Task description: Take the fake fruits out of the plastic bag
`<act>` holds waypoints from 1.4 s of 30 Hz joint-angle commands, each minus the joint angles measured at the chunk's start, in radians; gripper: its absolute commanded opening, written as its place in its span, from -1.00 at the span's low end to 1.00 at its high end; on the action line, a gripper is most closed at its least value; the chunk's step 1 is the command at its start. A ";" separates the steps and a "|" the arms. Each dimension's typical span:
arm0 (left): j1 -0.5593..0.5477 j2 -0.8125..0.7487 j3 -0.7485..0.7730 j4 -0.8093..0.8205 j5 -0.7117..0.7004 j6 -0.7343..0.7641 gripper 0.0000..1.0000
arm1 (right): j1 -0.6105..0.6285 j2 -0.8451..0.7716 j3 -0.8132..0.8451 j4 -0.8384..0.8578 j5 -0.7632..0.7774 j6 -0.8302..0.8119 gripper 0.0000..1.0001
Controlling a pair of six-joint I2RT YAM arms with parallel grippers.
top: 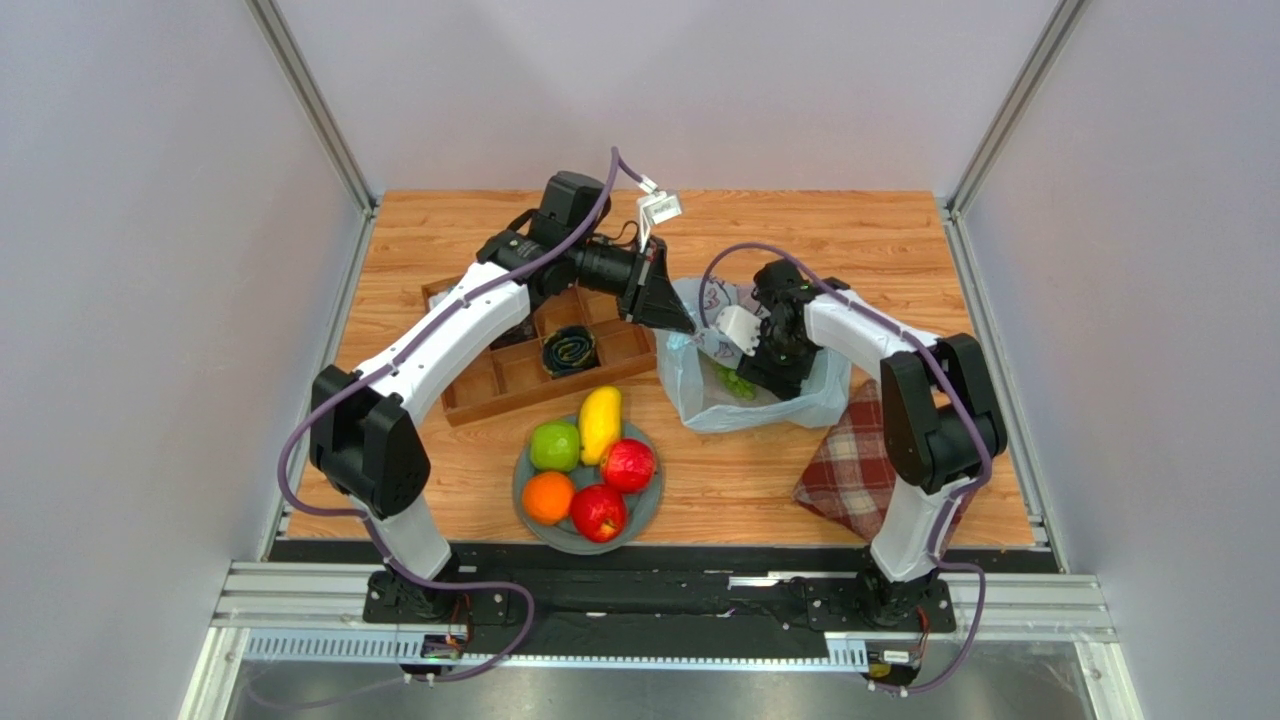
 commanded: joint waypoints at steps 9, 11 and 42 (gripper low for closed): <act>0.005 -0.060 0.064 -0.058 -0.167 0.142 -1.00 | -0.254 -0.166 0.333 -0.213 -0.634 0.372 -0.12; 0.005 -0.080 0.093 -0.062 -0.173 0.148 -1.00 | -0.264 -0.215 0.333 -0.245 -0.638 0.341 -0.14; 0.009 0.006 0.268 0.130 0.000 -0.134 -1.00 | 0.094 -0.180 -0.017 0.302 -0.287 0.233 -0.69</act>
